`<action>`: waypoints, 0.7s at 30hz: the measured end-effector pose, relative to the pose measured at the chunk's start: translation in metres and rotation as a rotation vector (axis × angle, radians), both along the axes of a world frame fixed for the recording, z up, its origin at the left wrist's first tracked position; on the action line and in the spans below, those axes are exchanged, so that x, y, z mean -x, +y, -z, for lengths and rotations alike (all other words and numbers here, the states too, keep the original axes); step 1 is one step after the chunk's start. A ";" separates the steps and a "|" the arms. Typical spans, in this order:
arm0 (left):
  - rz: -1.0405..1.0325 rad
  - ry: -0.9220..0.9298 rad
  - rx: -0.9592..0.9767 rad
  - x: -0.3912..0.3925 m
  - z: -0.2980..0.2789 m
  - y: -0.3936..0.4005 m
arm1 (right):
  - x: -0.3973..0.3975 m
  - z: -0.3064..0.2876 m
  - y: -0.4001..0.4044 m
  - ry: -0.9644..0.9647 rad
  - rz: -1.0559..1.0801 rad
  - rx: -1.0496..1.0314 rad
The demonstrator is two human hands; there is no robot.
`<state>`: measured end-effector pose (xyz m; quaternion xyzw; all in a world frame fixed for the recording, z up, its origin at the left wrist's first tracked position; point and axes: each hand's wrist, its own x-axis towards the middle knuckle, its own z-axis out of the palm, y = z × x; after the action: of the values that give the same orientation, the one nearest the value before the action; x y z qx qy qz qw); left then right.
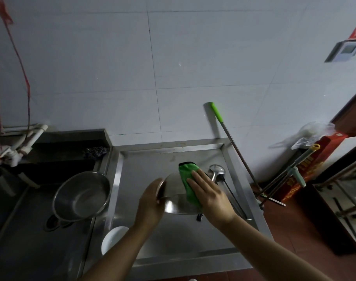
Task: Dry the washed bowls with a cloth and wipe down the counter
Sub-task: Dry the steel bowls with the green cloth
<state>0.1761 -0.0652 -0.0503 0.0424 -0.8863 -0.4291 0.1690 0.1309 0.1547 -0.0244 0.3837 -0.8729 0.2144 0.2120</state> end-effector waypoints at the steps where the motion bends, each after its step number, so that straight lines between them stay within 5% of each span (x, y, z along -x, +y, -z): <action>1: 0.057 0.036 0.161 0.000 -0.001 0.004 | -0.001 0.001 -0.003 0.002 -0.003 -0.044; 4: 0.106 0.020 0.308 0.006 -0.006 0.020 | -0.005 0.001 -0.013 0.003 0.023 -0.118; 12: -0.045 0.192 0.227 0.012 -0.011 0.017 | -0.006 -0.015 -0.018 0.050 -0.002 -0.082; 15: -0.098 0.196 -0.008 0.008 -0.005 0.007 | -0.003 -0.017 -0.012 0.104 -0.016 -0.009; 19: -0.070 0.216 -0.859 0.003 0.001 -0.001 | 0.008 -0.016 -0.004 0.086 -0.031 0.079; 21: -0.083 0.261 -0.993 -0.001 0.010 -0.005 | 0.011 -0.016 -0.002 0.069 -0.034 0.084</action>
<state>0.1776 -0.0702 -0.0602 0.0986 -0.5449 -0.7929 0.2545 0.1195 0.1525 -0.0084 0.3963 -0.8487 0.2409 0.2541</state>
